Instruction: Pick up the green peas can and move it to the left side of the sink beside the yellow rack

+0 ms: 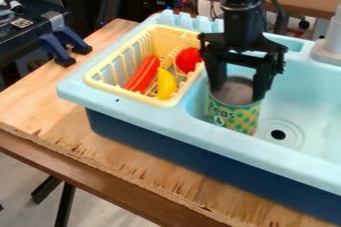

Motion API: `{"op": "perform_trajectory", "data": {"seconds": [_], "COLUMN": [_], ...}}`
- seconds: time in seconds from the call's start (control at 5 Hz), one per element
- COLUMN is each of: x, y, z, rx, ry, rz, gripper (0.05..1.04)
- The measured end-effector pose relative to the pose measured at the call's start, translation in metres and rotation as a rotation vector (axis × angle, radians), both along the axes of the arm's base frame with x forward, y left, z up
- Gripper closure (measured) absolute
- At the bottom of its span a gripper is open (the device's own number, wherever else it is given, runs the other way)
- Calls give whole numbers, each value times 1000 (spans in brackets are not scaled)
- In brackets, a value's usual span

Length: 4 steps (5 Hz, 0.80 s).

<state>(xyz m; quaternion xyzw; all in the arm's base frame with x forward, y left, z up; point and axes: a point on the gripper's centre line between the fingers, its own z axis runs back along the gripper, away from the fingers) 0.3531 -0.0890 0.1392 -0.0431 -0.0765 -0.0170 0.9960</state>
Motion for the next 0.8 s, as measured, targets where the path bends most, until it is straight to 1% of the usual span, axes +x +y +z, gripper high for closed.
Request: {"op": "perform_trajectory", "data": {"seconds": [0.2, 0.4, 0.6, 0.8], "x": [1, -4, -11, -19], "y": [-6, -15, -25, -51], "z": [2, 30, 52, 67], "rx": [-20, -85, -119, -111], "ry": [-20, -120, -149, -58], "rz": [-17, -40, -78, -150], "gripper": [85, 85, 85, 85]}}
